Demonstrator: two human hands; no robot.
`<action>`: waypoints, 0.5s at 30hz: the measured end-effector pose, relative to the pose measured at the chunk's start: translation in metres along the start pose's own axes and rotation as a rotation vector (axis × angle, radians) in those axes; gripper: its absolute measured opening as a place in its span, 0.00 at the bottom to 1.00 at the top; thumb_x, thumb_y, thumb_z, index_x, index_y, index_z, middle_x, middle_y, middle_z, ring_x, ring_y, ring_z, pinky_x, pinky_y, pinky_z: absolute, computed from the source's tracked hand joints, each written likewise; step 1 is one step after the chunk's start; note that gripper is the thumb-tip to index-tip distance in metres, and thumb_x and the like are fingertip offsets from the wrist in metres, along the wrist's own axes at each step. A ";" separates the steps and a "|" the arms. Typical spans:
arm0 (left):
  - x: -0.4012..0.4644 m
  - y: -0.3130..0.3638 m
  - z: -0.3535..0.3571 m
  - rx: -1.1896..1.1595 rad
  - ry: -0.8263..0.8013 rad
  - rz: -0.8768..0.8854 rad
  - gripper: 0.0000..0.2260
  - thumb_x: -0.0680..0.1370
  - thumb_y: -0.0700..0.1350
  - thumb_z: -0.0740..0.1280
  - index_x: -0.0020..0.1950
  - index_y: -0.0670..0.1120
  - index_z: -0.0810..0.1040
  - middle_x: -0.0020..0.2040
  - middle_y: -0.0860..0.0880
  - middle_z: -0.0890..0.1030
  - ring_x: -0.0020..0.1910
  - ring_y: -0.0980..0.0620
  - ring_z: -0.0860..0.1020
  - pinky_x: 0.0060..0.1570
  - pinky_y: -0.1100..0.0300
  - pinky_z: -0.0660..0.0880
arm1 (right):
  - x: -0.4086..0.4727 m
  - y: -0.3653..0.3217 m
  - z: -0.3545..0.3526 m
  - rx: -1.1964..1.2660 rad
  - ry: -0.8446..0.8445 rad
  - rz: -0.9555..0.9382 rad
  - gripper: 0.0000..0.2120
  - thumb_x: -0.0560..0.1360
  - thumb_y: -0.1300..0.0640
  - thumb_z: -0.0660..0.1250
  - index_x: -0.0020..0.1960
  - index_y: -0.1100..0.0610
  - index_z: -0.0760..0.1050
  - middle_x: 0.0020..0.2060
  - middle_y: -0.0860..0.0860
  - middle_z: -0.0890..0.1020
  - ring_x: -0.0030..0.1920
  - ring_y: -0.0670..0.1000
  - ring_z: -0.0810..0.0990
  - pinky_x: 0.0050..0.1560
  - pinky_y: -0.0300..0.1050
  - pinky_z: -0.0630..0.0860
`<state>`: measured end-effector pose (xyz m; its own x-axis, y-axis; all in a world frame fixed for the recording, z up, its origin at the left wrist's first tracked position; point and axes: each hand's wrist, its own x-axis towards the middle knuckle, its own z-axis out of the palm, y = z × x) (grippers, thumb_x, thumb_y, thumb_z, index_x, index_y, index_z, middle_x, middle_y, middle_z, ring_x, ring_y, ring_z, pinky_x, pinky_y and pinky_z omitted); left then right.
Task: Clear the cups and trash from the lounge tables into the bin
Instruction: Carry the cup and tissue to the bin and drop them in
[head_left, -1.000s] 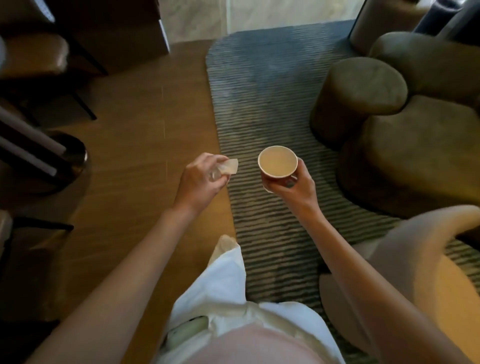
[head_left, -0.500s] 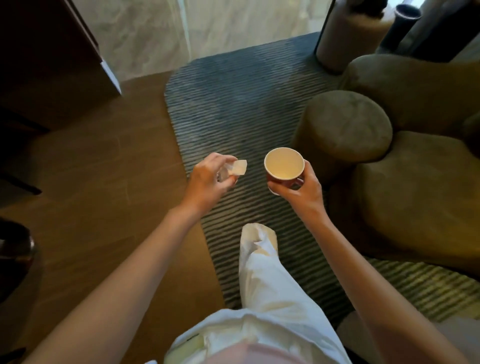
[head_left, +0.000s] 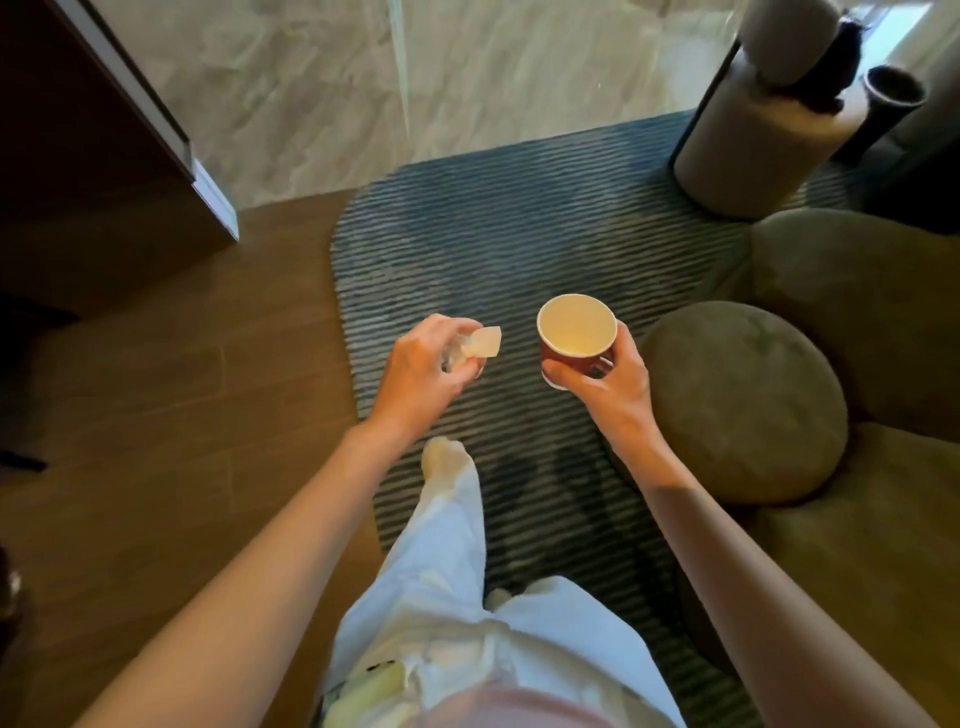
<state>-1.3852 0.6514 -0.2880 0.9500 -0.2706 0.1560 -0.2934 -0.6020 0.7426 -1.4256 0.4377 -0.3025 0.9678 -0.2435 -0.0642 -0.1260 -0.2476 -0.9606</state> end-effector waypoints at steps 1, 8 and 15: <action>0.028 -0.009 -0.001 0.001 0.000 0.004 0.13 0.71 0.42 0.73 0.56 0.46 0.80 0.51 0.50 0.80 0.48 0.55 0.76 0.45 0.66 0.69 | 0.027 -0.001 0.006 0.009 0.002 -0.010 0.33 0.67 0.57 0.78 0.66 0.49 0.67 0.59 0.45 0.76 0.60 0.43 0.75 0.59 0.35 0.73; 0.238 -0.055 -0.022 0.013 -0.006 0.068 0.14 0.71 0.41 0.73 0.56 0.45 0.80 0.51 0.49 0.81 0.48 0.54 0.76 0.45 0.67 0.68 | 0.215 -0.031 0.045 0.061 0.102 -0.057 0.32 0.66 0.59 0.78 0.65 0.51 0.68 0.58 0.46 0.77 0.58 0.45 0.77 0.56 0.38 0.75; 0.402 -0.075 -0.012 -0.011 -0.097 0.095 0.15 0.72 0.42 0.72 0.58 0.46 0.79 0.51 0.51 0.80 0.47 0.56 0.76 0.42 0.71 0.67 | 0.364 -0.034 0.043 0.039 0.180 -0.080 0.32 0.65 0.54 0.78 0.65 0.53 0.68 0.58 0.50 0.78 0.58 0.47 0.78 0.55 0.39 0.76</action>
<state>-0.9802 0.5967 -0.2729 0.9029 -0.3978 0.1632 -0.3803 -0.5619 0.7346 -1.0596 0.3976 -0.3053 0.9192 -0.3894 0.0591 -0.0381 -0.2372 -0.9707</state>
